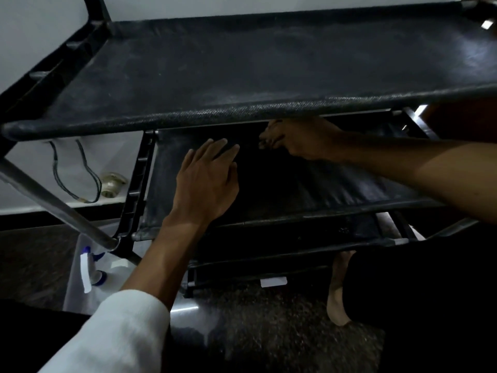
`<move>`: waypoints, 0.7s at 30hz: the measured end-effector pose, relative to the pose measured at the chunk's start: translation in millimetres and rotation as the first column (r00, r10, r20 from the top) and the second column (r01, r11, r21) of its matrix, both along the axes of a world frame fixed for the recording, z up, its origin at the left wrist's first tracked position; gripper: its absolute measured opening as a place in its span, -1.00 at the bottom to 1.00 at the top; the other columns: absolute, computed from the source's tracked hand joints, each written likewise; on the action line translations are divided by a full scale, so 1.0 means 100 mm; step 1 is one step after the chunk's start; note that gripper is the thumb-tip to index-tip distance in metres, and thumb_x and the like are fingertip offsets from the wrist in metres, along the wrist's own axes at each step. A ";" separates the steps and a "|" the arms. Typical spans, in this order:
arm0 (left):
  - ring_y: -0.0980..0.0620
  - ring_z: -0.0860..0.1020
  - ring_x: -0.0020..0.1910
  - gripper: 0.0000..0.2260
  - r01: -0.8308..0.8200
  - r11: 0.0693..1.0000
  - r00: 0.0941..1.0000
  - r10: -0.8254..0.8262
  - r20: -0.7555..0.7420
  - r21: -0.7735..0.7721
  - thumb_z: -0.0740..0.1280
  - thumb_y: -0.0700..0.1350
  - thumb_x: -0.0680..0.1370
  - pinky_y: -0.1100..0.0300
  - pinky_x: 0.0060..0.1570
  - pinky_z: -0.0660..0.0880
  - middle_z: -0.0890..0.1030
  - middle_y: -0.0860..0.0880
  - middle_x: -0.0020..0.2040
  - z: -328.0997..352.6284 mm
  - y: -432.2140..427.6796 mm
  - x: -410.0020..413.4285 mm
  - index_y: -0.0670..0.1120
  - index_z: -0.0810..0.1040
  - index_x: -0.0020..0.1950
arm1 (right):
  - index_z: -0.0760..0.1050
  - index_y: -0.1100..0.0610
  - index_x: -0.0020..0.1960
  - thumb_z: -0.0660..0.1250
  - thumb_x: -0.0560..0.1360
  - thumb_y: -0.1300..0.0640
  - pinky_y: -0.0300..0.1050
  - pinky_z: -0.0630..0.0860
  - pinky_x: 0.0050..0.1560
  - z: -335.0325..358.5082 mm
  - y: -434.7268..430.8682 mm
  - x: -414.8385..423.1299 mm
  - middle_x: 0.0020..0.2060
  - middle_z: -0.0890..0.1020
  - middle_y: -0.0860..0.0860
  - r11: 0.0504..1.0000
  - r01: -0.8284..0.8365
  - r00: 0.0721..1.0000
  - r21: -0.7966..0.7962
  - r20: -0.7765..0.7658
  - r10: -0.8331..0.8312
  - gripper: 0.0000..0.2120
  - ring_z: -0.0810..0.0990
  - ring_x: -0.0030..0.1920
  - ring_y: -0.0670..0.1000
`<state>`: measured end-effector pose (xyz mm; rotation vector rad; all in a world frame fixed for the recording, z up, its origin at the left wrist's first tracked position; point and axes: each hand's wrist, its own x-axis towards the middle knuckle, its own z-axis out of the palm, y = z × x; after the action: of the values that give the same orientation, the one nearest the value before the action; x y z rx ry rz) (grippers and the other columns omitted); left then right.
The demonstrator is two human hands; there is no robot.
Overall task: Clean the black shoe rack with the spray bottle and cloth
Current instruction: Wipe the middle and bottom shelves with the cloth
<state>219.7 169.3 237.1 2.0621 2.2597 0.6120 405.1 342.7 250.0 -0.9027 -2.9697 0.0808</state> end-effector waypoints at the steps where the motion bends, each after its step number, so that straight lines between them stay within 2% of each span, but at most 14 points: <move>1: -0.01 0.18 0.55 -0.60 0.008 1.000 1.000 -0.008 0.000 0.001 0.14 -0.06 0.65 -0.06 0.52 0.10 0.31 0.02 0.54 0.00 0.01 0.03 0.05 0.36 0.50 | 0.65 0.13 0.17 0.29 0.51 0.20 -0.40 0.40 -0.27 0.01 0.06 0.08 0.20 0.62 0.18 0.999 0.004 1.000 0.042 0.000 -0.004 -0.72 0.55 -0.08 0.04; 2: -0.01 0.19 0.55 -0.60 0.016 1.000 1.000 -0.016 0.001 0.002 0.14 -0.06 0.65 -0.06 0.52 0.10 0.31 0.02 0.54 -0.01 0.02 0.05 0.05 0.36 0.50 | 0.67 0.12 0.10 0.32 0.46 0.07 -0.38 0.32 -0.43 0.01 0.09 0.18 0.13 0.67 0.19 0.997 0.045 0.996 0.057 -0.076 -0.041 -0.72 0.52 -0.15 0.05; 3: -0.01 0.18 0.55 -0.60 0.023 1.000 1.000 -0.023 0.005 0.002 0.13 -0.05 0.65 -0.06 0.53 0.09 0.31 0.02 0.54 -0.01 0.03 0.07 0.05 0.36 0.51 | 0.69 0.10 0.00 0.32 0.42 0.00 -0.31 0.27 -0.52 0.01 0.08 0.32 0.01 0.71 0.16 0.989 0.144 0.977 -0.020 -0.154 -0.145 -0.72 0.52 -0.20 0.07; 5: 0.00 0.18 0.55 -0.60 0.033 0.999 0.999 -0.033 0.020 0.002 0.12 -0.04 0.66 -0.06 0.53 0.08 0.30 0.03 0.54 -0.02 0.07 0.11 0.06 0.35 0.51 | 0.71 0.07 -0.17 0.32 0.43 0.06 -0.30 0.28 -0.57 0.05 0.08 0.63 -0.18 0.73 0.07 0.966 0.220 0.957 -0.135 -0.162 -0.240 -0.80 0.58 -0.27 0.03; 7: 0.00 0.18 0.55 -0.60 0.045 0.999 0.999 -0.045 0.021 0.004 0.12 -0.04 0.66 -0.05 0.53 0.08 0.29 0.05 0.54 -0.03 0.10 0.15 0.07 0.35 0.51 | 0.71 0.12 -0.05 0.38 0.46 0.26 -0.28 0.48 -0.38 0.18 -0.03 0.92 -0.10 0.71 0.08 0.964 0.237 0.966 -0.120 -0.076 -0.247 -0.84 0.66 -0.15 0.08; 9: 0.01 0.18 0.55 -0.60 0.061 0.998 0.998 -0.061 0.014 0.005 0.12 -0.04 0.66 -0.04 0.53 0.08 0.30 0.06 0.54 -0.04 0.12 0.20 0.08 0.35 0.51 | 0.69 0.15 0.06 0.46 0.36 0.40 -0.16 0.63 -0.10 0.25 -0.15 1.20 -0.03 0.70 0.04 0.957 0.257 0.959 -0.131 -0.091 -0.270 -0.68 0.70 -0.06 0.03; 10: 0.01 0.18 0.55 -0.61 0.067 0.998 0.998 -0.067 0.013 0.004 0.12 -0.04 0.66 -0.04 0.53 0.09 0.30 0.06 0.54 -0.05 0.13 0.23 0.08 0.35 0.50 | 0.69 0.10 0.08 0.49 0.32 0.41 -0.13 0.63 -0.02 0.28 -0.25 1.33 -0.03 0.70 0.01 0.961 0.244 0.964 -0.134 -0.073 -0.255 -0.61 0.70 -0.06 -0.02; 11: 0.02 0.19 0.55 -0.61 0.074 0.997 0.997 -0.074 0.011 0.003 0.13 -0.04 0.66 -0.04 0.53 0.09 0.30 0.06 0.54 -0.06 0.12 0.25 0.08 0.36 0.50 | 0.70 0.05 0.08 0.51 0.30 0.41 -0.15 0.62 0.02 0.32 -0.34 1.41 -0.04 0.70 -0.03 0.963 0.222 0.970 -0.151 -0.070 -0.234 -0.57 0.69 -0.07 -0.08; 13: 0.02 0.20 0.55 -0.61 0.097 0.995 0.995 -0.097 0.008 -0.002 0.14 -0.05 0.65 -0.03 0.53 0.10 0.31 0.07 0.54 -0.07 0.11 0.32 0.09 0.37 0.50 | 0.71 0.03 0.07 0.51 0.28 0.43 -0.32 0.58 0.03 0.37 -0.49 1.49 -0.05 0.69 -0.09 0.962 0.167 0.980 -0.216 -0.067 -0.185 -0.55 0.67 -0.08 -0.20; 16: 0.03 0.18 0.55 -0.60 0.146 0.989 0.989 -0.146 0.008 -0.019 0.14 -0.04 0.65 -0.03 0.53 0.09 0.29 0.08 0.54 -0.05 0.08 0.40 0.10 0.36 0.50 | 0.71 0.01 0.09 0.54 0.33 0.37 -0.52 0.45 0.09 0.41 -0.63 1.46 0.00 0.67 -0.13 0.964 0.108 0.990 -0.241 -0.059 -0.126 -0.59 0.62 -0.05 -0.29; 19: 0.04 0.17 0.55 -0.61 0.162 0.987 0.987 -0.162 0.002 -0.011 0.14 -0.04 0.64 -0.02 0.53 0.08 0.30 0.09 0.54 -0.03 0.04 0.44 0.10 0.37 0.49 | 0.69 -0.05 0.14 0.52 0.39 0.28 -0.60 0.32 0.11 0.39 -0.74 1.33 0.04 0.65 -0.16 0.968 0.061 0.996 -0.244 -0.047 -0.075 -0.62 0.55 -0.02 -0.37; 21: 0.05 0.17 0.55 -0.61 0.161 0.987 0.987 -0.161 -0.009 -0.013 0.13 -0.04 0.64 -0.02 0.54 0.08 0.30 0.09 0.53 -0.02 0.02 0.45 0.11 0.37 0.49 | 0.68 0.02 0.17 0.50 0.41 0.29 -0.60 0.34 0.07 0.36 -0.81 1.19 0.07 0.66 -0.08 0.957 0.033 0.995 -0.289 -0.081 -0.059 -0.64 0.58 0.00 -0.30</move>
<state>264.4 171.4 235.0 2.2188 2.0683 0.5770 524.5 261.9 286.3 -0.9659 -2.8975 0.5503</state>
